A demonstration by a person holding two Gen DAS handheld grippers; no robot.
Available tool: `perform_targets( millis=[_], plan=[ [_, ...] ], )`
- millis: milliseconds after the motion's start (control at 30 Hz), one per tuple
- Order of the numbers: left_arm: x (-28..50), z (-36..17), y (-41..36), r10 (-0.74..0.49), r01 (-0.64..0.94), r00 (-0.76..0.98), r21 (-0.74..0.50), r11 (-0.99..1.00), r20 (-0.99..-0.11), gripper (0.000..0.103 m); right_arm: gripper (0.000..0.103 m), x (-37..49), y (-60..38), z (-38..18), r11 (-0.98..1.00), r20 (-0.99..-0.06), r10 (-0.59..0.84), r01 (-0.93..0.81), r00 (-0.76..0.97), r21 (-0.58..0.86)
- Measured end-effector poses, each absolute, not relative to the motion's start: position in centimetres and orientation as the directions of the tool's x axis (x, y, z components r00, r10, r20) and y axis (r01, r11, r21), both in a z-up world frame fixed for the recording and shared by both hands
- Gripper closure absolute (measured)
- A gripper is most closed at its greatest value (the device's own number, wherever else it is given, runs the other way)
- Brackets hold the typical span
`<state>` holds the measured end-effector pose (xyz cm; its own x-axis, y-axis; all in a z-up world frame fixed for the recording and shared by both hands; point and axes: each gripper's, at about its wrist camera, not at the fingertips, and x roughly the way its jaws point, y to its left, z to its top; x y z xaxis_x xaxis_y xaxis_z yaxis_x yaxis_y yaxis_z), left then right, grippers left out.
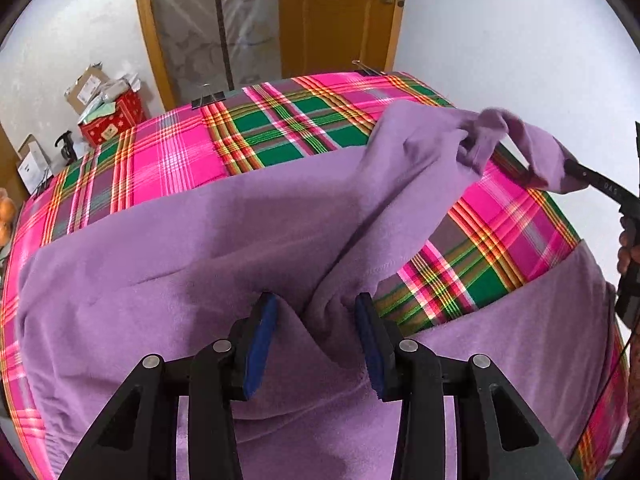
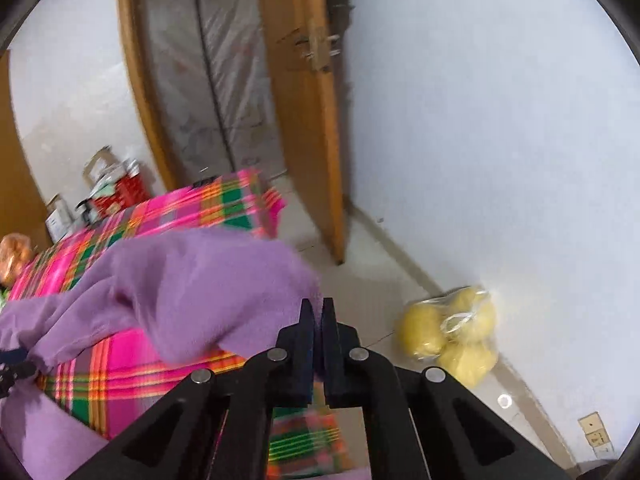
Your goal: Fold clothes
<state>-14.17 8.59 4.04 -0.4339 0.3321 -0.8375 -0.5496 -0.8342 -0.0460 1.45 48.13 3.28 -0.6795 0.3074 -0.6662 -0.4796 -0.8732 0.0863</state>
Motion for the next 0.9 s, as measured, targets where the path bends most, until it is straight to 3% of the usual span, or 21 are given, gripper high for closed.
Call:
perform_targets(
  millis=[133, 367, 567, 700, 900],
  plan=[
    [-14.1, 4.7, 8.2, 0.37, -0.558, -0.43, -0.08, -0.826, -0.824, 0.07, 0.1, 2.7, 50.5, 4.8, -0.84, -0.641, 0.39, -0.541, -0.661, 0.047],
    [-14.3, 6.3, 7.3, 0.389, -0.553, -0.457, -0.087, -0.829, -0.8, 0.071, 0.1, 3.9, 53.6, 6.9, -0.787, -0.6, 0.501, -0.616, -0.624, -0.017],
    [-14.8, 6.3, 7.5, 0.378, -0.531, -0.47, -0.087, -0.843, -0.798, 0.071, 0.1, 2.4, 55.7, 5.2, -0.749, -0.654, 0.522, -0.661, -0.548, -0.044],
    [-13.0, 6.0, 9.3, 0.419, -0.613, -0.42, -0.089, -0.785, -0.805, 0.071, 0.1, 1.0, 56.1, 2.6, -0.737, -0.7, 0.514, -0.673, -0.495, -0.066],
    [-9.0, 5.5, 12.1, 0.428, -0.741, -0.4, 0.011, -0.671, -0.81, 0.071, 0.1, -0.6, 56.6, 2.1, -0.691, -0.676, 0.59, -0.71, -0.442, -0.139]
  ],
)
